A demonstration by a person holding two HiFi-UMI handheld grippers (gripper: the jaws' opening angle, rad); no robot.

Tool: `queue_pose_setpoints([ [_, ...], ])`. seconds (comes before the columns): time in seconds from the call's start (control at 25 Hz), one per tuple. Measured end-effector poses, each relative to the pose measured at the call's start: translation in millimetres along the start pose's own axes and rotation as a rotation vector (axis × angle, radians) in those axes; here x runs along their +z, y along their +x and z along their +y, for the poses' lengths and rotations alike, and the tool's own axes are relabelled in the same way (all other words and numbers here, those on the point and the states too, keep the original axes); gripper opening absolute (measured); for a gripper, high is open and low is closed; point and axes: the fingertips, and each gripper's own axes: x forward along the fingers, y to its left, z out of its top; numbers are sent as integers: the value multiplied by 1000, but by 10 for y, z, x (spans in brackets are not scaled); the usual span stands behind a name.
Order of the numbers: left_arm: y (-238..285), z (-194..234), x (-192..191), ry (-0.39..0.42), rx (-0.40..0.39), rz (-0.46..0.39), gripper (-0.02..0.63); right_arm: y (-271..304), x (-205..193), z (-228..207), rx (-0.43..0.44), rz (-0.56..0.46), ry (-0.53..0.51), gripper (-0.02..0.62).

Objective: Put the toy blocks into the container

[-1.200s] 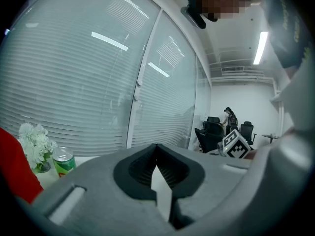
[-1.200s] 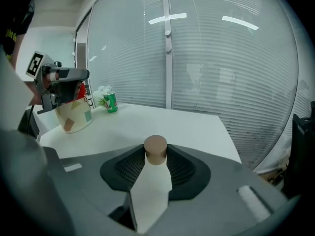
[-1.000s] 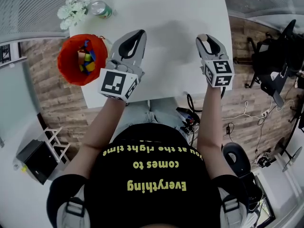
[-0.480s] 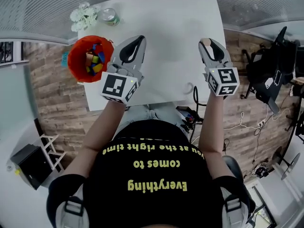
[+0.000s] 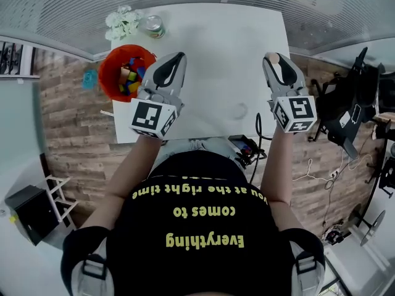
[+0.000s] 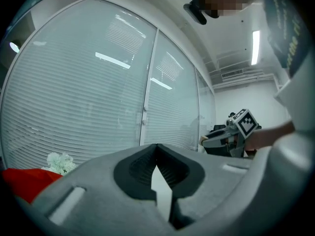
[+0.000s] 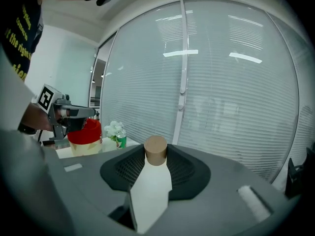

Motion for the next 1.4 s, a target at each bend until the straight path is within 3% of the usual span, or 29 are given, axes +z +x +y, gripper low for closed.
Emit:
queue_pose_setpoints([
  [0.6, -414, 277, 198, 19, 94, -55, -3, 48, 505, 402, 57, -103, -46, 146],
  [1.0, -845, 546, 231, 15, 207, -69, -3, 295, 686, 981, 196, -130, -81, 146],
  [1.4, -1479, 957, 269, 19, 383, -85, -3, 624, 930, 1705, 379, -161, -122, 146],
])
